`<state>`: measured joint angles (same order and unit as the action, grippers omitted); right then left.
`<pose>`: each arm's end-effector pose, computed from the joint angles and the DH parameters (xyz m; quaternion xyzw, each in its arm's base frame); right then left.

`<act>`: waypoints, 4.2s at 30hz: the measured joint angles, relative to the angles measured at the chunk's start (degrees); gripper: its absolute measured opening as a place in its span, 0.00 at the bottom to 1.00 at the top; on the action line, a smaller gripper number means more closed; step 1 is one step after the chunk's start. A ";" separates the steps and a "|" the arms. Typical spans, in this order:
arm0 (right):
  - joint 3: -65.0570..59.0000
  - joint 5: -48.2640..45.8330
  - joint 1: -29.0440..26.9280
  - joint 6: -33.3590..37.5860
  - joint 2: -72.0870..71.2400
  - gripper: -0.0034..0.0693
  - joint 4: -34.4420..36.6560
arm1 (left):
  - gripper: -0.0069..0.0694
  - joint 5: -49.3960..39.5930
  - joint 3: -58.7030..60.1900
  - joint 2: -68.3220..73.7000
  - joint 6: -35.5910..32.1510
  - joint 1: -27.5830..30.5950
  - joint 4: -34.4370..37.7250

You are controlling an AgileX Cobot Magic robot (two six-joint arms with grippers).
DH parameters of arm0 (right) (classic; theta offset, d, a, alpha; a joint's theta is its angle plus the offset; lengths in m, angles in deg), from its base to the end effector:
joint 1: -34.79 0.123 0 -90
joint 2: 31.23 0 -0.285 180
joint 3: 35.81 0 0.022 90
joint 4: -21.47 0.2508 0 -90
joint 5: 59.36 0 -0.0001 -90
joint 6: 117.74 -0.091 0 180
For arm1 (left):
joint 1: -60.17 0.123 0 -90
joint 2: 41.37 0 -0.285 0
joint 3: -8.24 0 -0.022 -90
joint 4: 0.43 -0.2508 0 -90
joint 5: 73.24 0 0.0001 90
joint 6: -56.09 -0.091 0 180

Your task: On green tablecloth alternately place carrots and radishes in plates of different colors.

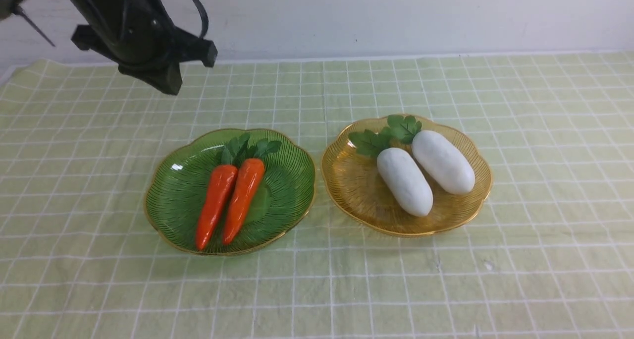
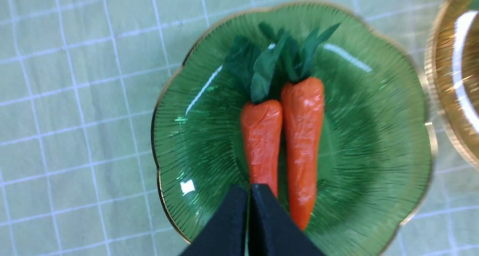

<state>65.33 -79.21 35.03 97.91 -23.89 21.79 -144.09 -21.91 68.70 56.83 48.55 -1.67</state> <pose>0.0536 0.0004 0.1727 -0.2447 0.7605 -0.1807 0.5737 0.3777 -0.0758 0.3768 0.0926 0.9631 -0.0164 0.2520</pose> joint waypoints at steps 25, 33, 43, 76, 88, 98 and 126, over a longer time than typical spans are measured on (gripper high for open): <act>0.16 -1.05 0.00 -6.77 0.00 0.03 3.23 | 0.08 -1.19 48.62 -47.64 -0.09 0.00 2.78; 0.20 -1.43 0.00 -18.78 0.00 0.03 7.33 | 0.08 -1.13 61.89 -61.63 -0.22 0.00 -0.16; 0.26 -1.56 0.00 -21.05 0.00 0.03 7.63 | 0.08 4.18 67.32 -80.20 0.09 0.00 2.34; 0.26 -1.61 0.00 -29.05 0.00 0.03 7.83 | 0.08 59.26 84.62 -88.46 6.22 0.00 5.02; 0.26 -1.61 0.00 -29.05 0.00 0.03 7.83 | 0.08 50.62 90.86 -91.64 5.47 0.54 0.63; 0.26 -1.62 0.00 -29.10 0.00 0.03 7.83 | 0.08 49.60 108.24 -102.90 5.47 12.30 -0.19; 0.26 -1.68 0.00 -29.10 0.00 0.03 7.83 | 0.08 48.58 108.84 -102.90 5.47 10.56 -0.19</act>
<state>65.59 -80.89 35.03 68.81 -23.88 29.62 -95.51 86.93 -34.20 62.30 59.11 -1.86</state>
